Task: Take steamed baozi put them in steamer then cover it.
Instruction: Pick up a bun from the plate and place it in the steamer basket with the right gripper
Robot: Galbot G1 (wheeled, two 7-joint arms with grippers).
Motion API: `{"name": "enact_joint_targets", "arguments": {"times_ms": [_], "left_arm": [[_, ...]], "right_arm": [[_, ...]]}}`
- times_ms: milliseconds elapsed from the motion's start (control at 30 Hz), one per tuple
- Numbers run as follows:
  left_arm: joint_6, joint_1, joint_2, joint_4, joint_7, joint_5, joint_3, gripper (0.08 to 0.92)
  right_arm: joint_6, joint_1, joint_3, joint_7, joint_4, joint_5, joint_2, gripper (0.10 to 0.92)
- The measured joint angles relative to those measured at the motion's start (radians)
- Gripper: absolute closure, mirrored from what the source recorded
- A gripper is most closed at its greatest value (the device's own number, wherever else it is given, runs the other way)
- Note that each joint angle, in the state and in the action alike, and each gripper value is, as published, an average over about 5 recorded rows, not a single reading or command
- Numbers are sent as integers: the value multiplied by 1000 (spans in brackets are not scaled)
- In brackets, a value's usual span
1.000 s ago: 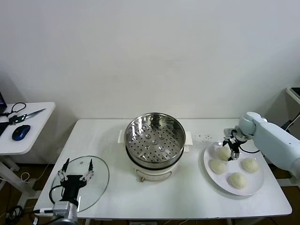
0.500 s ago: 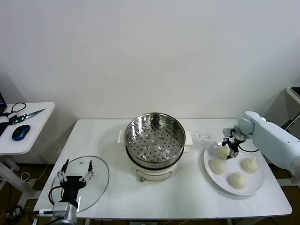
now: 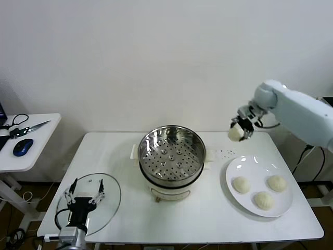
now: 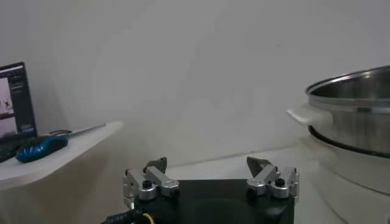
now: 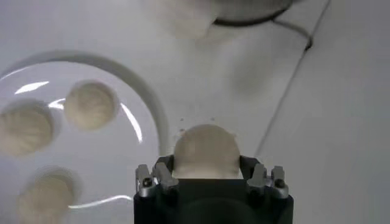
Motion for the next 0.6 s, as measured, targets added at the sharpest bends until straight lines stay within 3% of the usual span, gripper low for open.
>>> {"name": "enact_joint_targets", "arguments": {"times_ms": [267,600], "left_arm": [[0,14,0,-1,-4,2,11,177],[-4,33,-5,0,-7,-5,6,177]], "right_arm": [[130,74,-41,-1,62,-58,157,330],[299,5,-3,45,66,-283,315,330]]}}
